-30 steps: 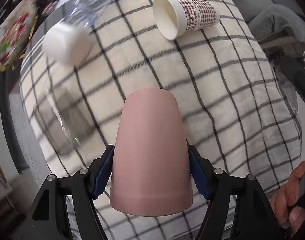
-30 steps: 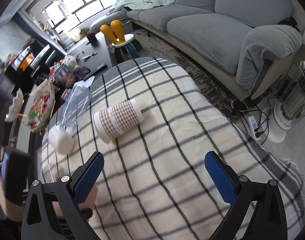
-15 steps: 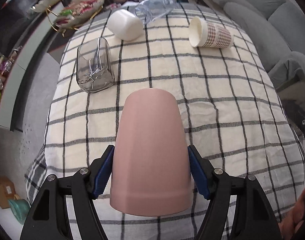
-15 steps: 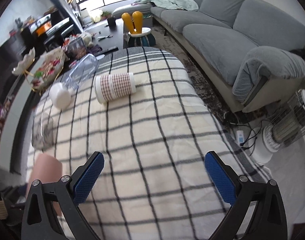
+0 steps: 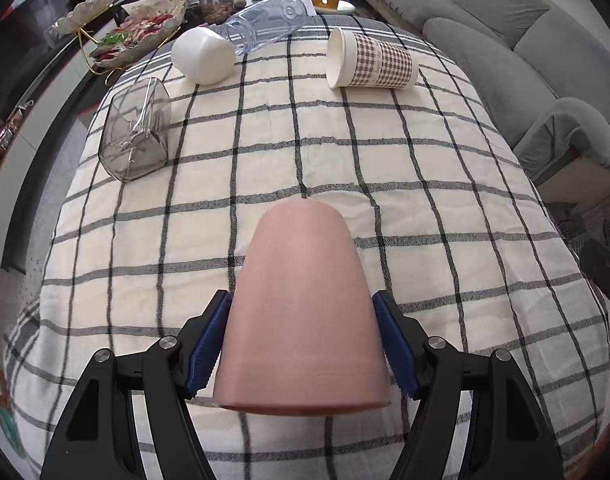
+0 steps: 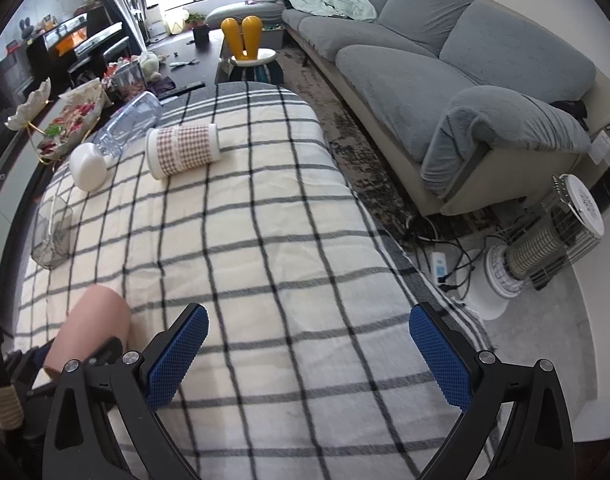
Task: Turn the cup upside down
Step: 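Lift the pink cup with the left gripper and rotate it upright, then bring the right gripper to the pink cup and close around it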
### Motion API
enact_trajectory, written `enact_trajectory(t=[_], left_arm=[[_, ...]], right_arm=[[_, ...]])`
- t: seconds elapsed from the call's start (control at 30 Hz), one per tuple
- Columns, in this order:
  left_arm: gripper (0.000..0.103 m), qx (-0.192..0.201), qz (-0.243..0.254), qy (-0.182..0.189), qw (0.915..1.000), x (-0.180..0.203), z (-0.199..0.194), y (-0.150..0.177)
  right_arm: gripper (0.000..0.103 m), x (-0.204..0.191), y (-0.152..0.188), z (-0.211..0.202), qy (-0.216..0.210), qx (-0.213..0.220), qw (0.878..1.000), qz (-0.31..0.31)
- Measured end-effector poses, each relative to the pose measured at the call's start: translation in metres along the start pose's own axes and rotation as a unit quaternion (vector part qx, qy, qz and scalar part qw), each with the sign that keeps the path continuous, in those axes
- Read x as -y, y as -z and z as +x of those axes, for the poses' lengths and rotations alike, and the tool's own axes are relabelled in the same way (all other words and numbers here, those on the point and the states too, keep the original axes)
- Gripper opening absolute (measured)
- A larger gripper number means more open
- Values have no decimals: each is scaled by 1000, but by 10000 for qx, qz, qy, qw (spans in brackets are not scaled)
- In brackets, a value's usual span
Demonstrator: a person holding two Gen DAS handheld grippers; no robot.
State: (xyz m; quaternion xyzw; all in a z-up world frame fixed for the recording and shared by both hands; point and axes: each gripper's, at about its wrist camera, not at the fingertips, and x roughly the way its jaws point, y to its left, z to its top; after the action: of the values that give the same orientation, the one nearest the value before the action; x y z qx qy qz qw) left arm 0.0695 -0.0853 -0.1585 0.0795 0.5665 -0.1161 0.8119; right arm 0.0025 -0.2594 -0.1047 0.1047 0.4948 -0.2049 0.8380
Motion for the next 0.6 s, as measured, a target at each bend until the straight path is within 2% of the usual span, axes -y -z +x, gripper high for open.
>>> enact_trajectory(t=[0.33,0.4,0.5,0.6], left_arm=[[71,-218,41,67,9997,3,16,13],[74,-276,19,92,9996,2,16,15],[87,-366,-33,140,9992,0,15,19],[89,-426,-34,222,9988,-2,9,22]], right_arm=[[101,1,4,2,16,-81,10000,-10],[101,1,4,-1,13,-49,10000,-18],[101,1,2,-4,9,-25,10000,-14],[101,0,1,-11,-4,8,10000,-28]])
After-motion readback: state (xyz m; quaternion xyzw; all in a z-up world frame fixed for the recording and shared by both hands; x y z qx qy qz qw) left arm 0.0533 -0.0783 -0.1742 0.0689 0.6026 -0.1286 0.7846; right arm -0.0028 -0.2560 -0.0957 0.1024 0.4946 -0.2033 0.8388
